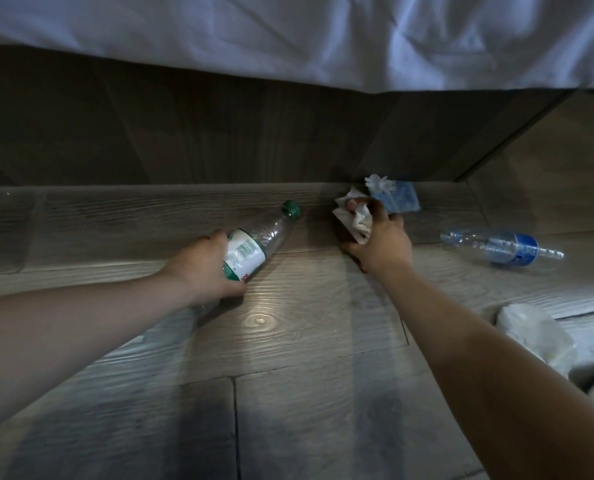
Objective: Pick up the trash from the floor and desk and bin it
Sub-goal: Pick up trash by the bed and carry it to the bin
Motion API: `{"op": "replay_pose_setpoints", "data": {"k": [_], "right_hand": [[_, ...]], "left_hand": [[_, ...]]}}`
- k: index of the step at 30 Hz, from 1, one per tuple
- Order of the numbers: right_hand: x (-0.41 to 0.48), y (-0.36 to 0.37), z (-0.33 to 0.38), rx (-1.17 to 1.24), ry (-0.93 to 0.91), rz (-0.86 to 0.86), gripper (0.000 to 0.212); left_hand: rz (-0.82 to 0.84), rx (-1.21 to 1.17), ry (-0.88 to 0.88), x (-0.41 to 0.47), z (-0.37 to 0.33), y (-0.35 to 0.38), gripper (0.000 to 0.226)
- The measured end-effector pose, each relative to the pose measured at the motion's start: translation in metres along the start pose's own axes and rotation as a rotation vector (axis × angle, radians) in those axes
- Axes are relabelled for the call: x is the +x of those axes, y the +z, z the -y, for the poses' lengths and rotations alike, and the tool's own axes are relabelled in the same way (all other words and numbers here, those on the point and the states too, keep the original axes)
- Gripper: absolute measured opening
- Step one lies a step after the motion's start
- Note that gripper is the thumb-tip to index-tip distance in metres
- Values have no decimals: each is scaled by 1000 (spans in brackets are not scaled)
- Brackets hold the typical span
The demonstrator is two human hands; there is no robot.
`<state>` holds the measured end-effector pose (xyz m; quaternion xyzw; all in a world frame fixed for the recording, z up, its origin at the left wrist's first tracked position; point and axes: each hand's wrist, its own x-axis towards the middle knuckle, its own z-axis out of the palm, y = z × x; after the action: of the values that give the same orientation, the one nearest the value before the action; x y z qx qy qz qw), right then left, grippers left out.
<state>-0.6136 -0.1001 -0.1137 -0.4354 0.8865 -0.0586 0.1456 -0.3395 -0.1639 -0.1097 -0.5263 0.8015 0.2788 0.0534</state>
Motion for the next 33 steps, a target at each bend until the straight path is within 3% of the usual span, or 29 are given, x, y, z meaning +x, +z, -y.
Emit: {"op": "replay_pose_setpoints", "data": {"k": [10,15,18,22,28,33], "right_hand": [[-107,-24,-15,484,43,-136,88],[-174,-47,-26,684,131,-89,52],[-204,-50,-27,800,216,-72,45],[-216,-54,-23,832,293,-23,53],[-197,-108,-15,870,396,-57,33],[-201,-169,-2,897,496,-42,29]], "left_hand": [[22,-18,-23,-18,-7,-8,53],[84,-70,7,-52,-11,-19,51],[131,-109,30,-69,-23,-36,52],[173,-177,55,-82,-46,-65,46],[197,-272,5,-76,-82,-91,47],[313,-323,-18,-90,-123,-129,47]]}}
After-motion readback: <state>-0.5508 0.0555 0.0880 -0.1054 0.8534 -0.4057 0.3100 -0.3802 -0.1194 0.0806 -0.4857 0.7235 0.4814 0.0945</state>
